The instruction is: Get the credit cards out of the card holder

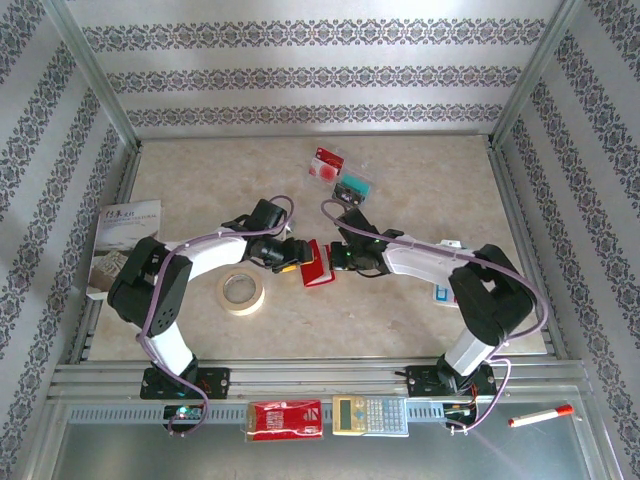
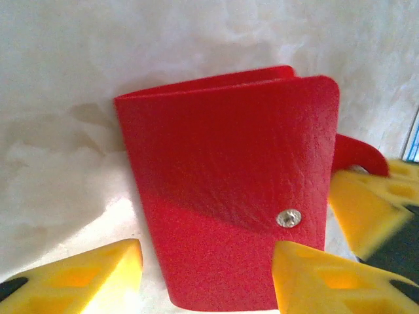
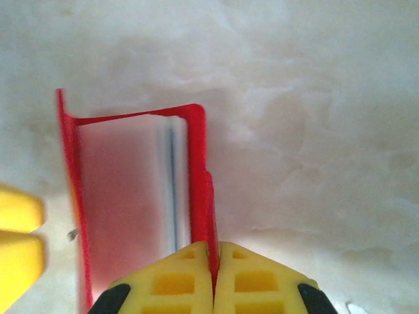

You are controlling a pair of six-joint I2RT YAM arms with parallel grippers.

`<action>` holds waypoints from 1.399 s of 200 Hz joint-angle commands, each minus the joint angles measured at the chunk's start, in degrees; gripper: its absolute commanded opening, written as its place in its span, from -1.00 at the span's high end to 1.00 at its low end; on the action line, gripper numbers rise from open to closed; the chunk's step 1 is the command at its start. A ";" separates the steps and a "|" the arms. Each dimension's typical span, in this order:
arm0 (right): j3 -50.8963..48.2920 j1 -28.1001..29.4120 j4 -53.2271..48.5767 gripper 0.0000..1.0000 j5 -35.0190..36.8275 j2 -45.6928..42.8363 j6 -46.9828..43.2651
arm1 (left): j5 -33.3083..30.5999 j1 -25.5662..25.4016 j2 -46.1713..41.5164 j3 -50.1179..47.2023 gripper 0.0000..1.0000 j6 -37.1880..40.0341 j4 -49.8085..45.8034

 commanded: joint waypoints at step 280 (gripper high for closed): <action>1.05 -6.32 -4.06 0.94 -2.72 -2.92 0.87 | 1.54 -0.82 -4.01 -0.44 0.09 1.16 12.53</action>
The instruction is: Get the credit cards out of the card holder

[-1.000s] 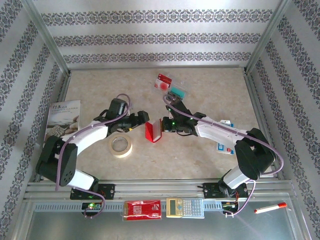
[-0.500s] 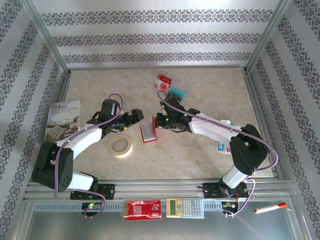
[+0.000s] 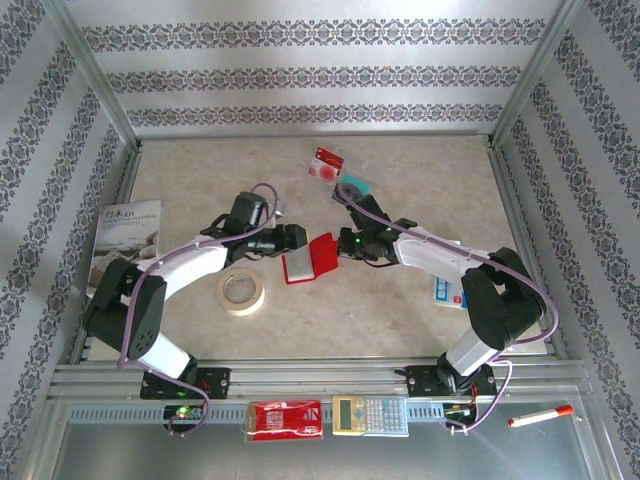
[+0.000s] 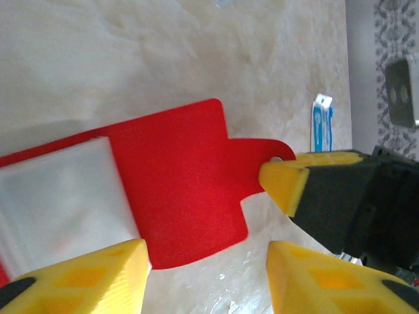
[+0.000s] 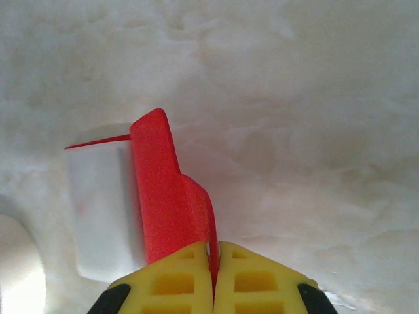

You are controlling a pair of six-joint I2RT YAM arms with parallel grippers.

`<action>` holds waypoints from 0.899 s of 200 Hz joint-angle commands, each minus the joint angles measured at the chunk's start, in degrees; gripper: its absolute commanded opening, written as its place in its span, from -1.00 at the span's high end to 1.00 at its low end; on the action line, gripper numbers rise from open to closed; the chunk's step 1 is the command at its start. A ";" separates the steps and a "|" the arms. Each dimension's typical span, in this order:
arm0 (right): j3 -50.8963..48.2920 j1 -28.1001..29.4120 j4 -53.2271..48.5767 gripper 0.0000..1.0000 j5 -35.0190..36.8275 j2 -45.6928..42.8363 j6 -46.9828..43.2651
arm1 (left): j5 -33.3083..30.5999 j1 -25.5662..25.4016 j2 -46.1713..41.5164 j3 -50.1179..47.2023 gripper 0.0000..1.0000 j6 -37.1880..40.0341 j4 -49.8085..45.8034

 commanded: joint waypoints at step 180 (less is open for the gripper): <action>-8.12 -3.45 8.75 0.53 -1.35 -8.77 1.59 | -8.44 -7.73 25.22 15.14 0.87 6.37 -12.19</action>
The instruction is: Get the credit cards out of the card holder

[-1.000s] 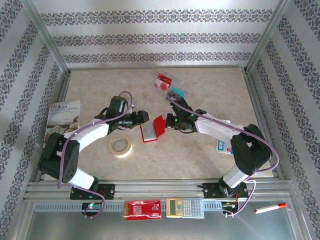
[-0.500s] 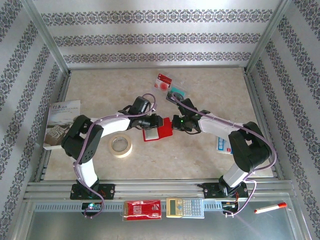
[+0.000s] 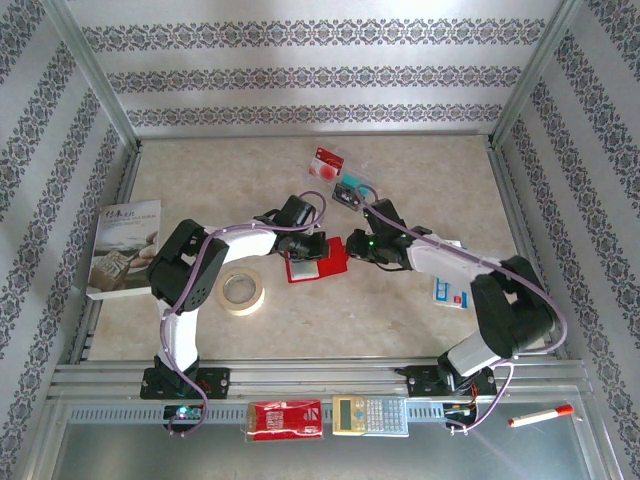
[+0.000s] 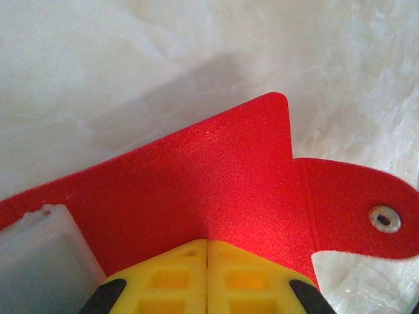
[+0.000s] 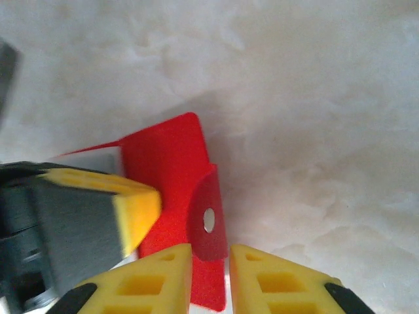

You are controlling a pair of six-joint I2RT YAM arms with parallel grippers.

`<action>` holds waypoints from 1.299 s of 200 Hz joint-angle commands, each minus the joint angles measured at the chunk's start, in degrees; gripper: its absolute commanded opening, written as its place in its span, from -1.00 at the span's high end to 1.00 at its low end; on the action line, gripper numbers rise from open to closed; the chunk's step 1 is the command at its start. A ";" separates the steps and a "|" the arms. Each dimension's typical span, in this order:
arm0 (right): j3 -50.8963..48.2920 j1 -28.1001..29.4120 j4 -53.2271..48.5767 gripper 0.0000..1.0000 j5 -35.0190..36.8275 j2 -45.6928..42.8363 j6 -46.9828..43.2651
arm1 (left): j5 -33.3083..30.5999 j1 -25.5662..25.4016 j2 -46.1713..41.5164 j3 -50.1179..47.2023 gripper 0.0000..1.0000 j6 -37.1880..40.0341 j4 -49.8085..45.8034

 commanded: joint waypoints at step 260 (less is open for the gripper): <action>-3.09 4.66 8.08 0.96 1.28 13.21 9.12 | -12.54 3.88 -20.05 -11.88 0.04 -7.03 -11.39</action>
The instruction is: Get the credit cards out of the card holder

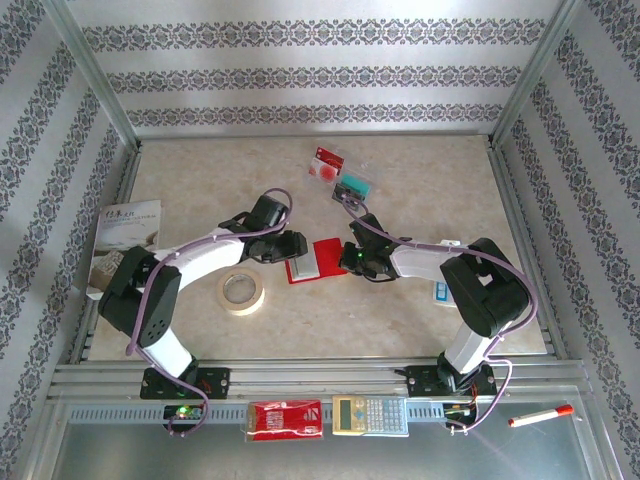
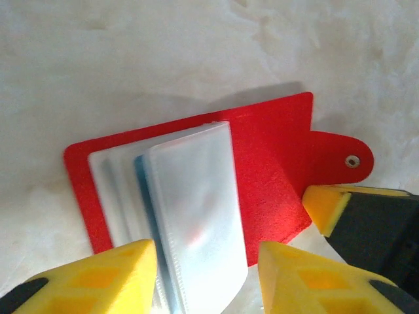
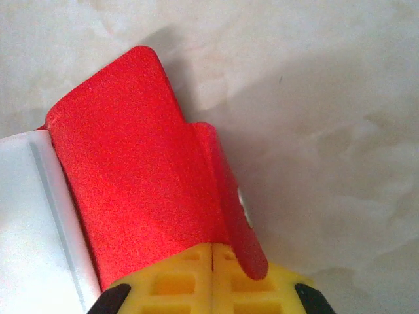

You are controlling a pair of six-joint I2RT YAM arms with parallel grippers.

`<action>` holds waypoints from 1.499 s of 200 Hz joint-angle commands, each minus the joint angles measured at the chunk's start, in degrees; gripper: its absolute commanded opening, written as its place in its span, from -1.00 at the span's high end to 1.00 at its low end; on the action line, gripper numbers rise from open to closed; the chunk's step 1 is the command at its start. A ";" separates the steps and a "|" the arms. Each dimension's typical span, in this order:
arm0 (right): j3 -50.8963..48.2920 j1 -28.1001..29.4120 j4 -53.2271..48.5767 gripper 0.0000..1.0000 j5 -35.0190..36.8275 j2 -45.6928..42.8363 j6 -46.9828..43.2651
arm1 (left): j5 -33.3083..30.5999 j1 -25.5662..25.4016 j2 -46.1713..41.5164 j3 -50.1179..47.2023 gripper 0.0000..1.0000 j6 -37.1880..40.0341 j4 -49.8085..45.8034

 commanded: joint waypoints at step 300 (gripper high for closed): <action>1.09 0.60 -2.31 0.96 0.99 3.52 -0.90 | 7.19 2.16 3.39 -0.21 0.72 0.82 0.37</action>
